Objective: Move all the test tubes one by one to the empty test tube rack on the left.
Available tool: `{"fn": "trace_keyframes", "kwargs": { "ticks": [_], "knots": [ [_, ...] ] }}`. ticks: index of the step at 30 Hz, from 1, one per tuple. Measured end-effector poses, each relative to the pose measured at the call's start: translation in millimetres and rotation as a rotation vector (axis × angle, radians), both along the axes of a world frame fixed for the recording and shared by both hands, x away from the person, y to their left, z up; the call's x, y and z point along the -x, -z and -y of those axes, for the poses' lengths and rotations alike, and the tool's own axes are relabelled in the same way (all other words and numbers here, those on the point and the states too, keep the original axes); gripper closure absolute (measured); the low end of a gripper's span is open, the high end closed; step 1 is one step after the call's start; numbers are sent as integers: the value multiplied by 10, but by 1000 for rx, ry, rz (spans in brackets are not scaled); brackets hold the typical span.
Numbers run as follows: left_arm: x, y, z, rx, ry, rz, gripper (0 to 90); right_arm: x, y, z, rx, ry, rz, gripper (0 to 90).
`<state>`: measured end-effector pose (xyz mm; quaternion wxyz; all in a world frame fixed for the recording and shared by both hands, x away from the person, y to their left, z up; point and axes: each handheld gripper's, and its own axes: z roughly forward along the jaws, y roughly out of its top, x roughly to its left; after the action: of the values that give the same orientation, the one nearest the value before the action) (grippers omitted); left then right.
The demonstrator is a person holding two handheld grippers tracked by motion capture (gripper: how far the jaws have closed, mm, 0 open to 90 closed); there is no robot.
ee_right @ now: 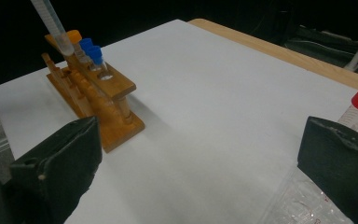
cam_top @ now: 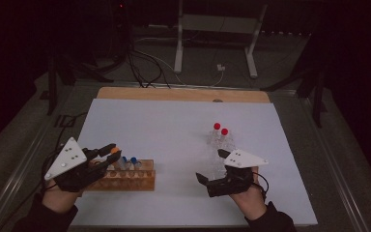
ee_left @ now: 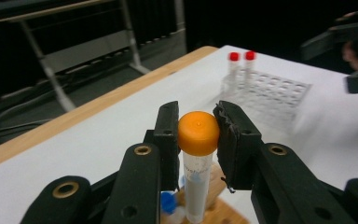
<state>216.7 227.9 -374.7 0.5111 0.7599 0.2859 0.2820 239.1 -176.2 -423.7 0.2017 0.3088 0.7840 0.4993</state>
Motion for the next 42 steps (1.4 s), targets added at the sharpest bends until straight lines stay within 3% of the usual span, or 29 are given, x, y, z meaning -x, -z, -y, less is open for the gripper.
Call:
{"fn": "trace_keyframes", "kwargs": {
  "ticks": [12,23,29,42],
  "knots": [
    [-25,19,-273,-6,-102,-8,720,4,-13,20,-3,0,3,0],
    [-143,223,-394,10,-168,-22,720,7,-17,28,-6,1,6,0],
    [-198,352,-385,8,-166,-61,719,4,-13,30,-3,0,5,0],
    [-313,656,-325,-51,-164,-167,719,-1,-16,42,-4,2,1,0]
  ]
}}
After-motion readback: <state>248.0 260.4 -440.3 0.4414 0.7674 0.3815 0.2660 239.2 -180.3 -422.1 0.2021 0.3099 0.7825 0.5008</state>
